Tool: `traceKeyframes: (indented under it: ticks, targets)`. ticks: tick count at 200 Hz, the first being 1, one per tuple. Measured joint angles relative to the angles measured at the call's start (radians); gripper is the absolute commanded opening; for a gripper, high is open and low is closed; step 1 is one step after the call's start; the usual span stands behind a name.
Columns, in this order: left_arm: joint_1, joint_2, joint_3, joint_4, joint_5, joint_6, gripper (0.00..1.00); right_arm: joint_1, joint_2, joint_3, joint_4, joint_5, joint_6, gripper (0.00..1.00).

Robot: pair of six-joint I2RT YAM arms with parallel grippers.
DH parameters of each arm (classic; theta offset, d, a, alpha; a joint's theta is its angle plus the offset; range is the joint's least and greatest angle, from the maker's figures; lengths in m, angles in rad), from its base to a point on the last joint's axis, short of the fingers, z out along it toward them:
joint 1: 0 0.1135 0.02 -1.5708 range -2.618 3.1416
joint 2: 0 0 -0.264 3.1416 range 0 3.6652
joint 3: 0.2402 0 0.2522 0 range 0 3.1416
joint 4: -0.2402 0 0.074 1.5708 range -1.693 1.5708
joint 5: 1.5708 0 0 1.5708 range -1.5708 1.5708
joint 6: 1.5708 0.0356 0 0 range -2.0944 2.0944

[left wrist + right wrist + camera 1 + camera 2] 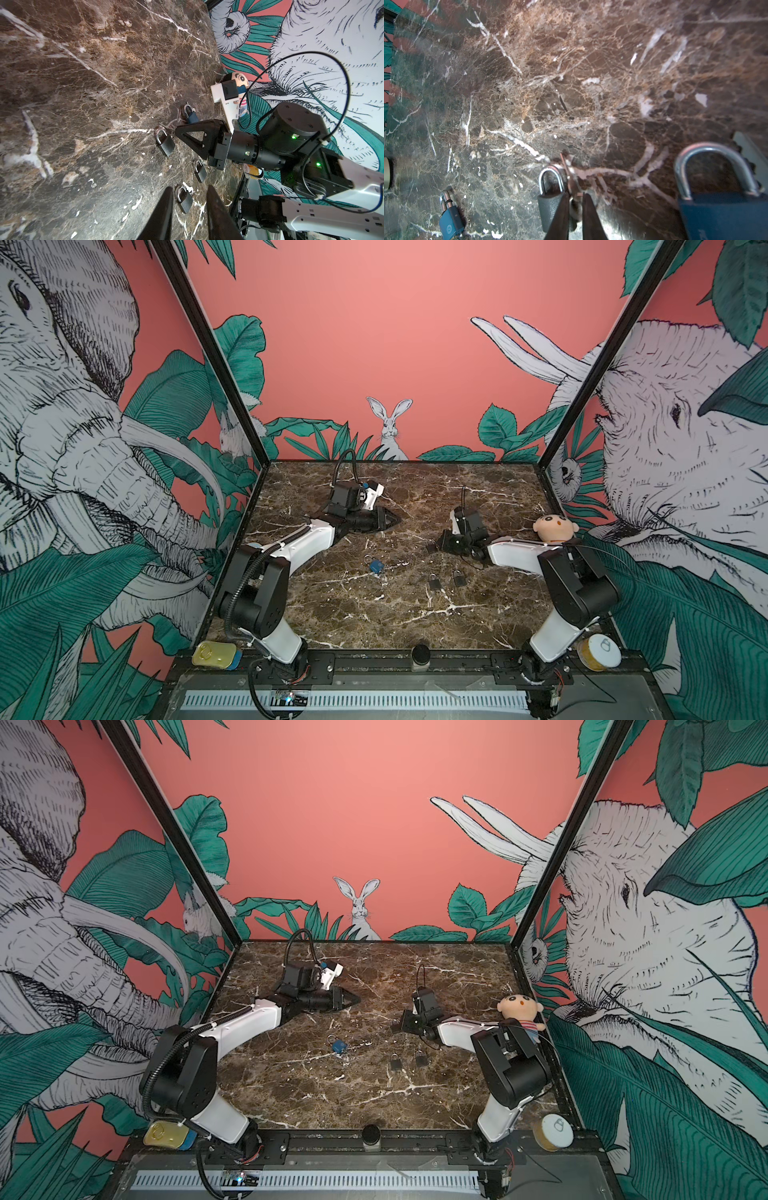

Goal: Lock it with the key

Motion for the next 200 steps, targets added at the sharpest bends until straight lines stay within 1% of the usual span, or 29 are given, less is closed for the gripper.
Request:
traceKeyframes:
  ticks: [51, 72, 92, 112, 136, 159, 179, 200]
  targets:
    - [0.0, 0.0, -0.002, 0.001, -0.002, -0.001, 0.3, 0.003, -0.005, -0.011, 0.002, 0.001, 0.002, 0.19]
    - [0.005, -0.003, -0.014, 0.005, -0.01, -0.003, 0.3, 0.014, -0.039, -0.011, -0.029, 0.009, -0.01, 0.19]
    - [0.024, -0.028, -0.045, 0.006, -0.017, -0.012, 0.3, 0.05, -0.096, 0.002, -0.093, 0.029, -0.056, 0.19]
    - [0.07, -0.087, -0.091, 0.006, -0.028, -0.031, 0.3, 0.117, -0.137, 0.064, -0.185, 0.065, -0.139, 0.21]
    - [0.15, -0.194, -0.158, -0.001, -0.051, -0.049, 0.31, 0.22, -0.15, 0.144, -0.255, 0.114, -0.256, 0.23]
    - [0.215, -0.296, -0.202, -0.044, -0.078, -0.052, 0.31, 0.298, -0.151, 0.184, -0.3, 0.139, -0.342, 0.27]
    - [0.259, -0.372, -0.224, -0.103, -0.1, -0.052, 0.31, 0.342, -0.133, 0.223, -0.34, 0.153, -0.396, 0.3]
    - [0.29, -0.444, -0.263, -0.15, -0.119, -0.054, 0.31, 0.382, -0.067, 0.291, -0.364, 0.165, -0.439, 0.32]
